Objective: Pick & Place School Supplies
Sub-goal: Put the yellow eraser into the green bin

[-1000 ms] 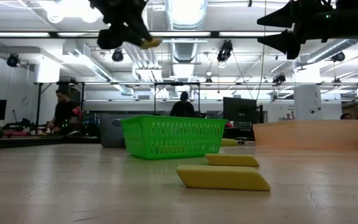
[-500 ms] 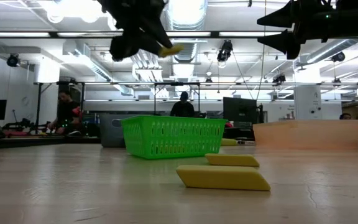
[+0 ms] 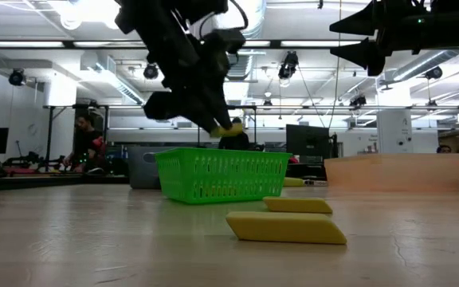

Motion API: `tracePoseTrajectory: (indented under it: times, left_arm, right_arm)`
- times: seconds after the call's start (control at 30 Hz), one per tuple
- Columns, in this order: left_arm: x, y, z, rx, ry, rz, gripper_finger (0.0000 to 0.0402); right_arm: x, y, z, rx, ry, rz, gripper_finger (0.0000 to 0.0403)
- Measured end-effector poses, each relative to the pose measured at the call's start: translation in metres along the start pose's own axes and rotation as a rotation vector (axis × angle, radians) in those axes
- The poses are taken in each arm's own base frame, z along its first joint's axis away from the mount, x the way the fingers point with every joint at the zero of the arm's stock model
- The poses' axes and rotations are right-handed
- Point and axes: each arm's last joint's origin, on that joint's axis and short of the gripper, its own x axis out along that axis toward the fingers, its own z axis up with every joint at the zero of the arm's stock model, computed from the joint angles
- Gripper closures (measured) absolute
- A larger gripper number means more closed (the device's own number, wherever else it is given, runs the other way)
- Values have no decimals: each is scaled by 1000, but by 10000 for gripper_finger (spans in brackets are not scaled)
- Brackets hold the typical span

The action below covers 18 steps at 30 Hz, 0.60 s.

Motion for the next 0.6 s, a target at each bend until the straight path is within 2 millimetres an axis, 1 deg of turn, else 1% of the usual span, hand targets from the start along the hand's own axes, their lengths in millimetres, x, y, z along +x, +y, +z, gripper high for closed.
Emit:
tracePoseTrajectory:
  times: [0.1, 0.2, 0.6]
  left_arm:
    - [8, 1, -1, -69, 15, 16, 305]
    - [13, 2, -3, -99, 24, 28, 305]
    - [34, 7, -14, -106, 113, 61, 305]
  right_arm:
    - [0, 0, 0, 0, 0, 0, 76]
    - [0, 0, 0, 0, 0, 0, 76]
    - [0, 0, 0, 0, 0, 0, 76]
